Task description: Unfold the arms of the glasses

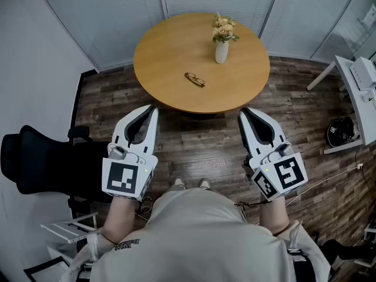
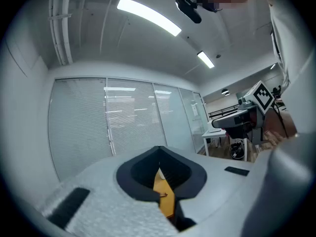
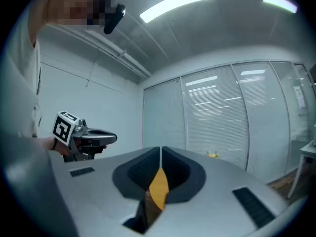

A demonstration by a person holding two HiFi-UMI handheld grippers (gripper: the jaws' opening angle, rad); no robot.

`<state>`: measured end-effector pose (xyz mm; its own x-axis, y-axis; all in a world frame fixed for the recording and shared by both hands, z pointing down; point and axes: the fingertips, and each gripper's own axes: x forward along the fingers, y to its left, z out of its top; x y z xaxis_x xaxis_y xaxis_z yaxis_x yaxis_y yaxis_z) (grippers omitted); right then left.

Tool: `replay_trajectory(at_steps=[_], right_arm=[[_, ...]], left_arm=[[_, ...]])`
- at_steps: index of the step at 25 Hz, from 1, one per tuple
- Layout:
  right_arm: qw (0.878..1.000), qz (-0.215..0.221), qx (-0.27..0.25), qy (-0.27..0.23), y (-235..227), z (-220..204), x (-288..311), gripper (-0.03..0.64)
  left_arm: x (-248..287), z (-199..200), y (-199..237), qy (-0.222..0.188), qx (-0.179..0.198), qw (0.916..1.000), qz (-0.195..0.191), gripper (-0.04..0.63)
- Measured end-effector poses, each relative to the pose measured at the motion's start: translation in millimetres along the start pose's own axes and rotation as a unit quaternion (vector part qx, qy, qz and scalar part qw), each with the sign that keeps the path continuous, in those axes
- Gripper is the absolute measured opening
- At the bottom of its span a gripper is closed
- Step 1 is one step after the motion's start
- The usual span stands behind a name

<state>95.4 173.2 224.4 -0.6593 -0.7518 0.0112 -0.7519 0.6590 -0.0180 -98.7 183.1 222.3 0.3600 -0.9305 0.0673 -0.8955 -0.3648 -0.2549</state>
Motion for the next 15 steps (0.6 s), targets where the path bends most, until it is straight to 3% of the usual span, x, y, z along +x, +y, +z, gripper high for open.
replay_trajectory(at_steps=[15], right_arm=[[1.000,-0.004,0.012,0.009,-9.3,-6.5,11.2,0.037]], left_arm=[[8.1,-1.4,0.4,-0.013,-0.021,0.9996,-0.017,0.021]])
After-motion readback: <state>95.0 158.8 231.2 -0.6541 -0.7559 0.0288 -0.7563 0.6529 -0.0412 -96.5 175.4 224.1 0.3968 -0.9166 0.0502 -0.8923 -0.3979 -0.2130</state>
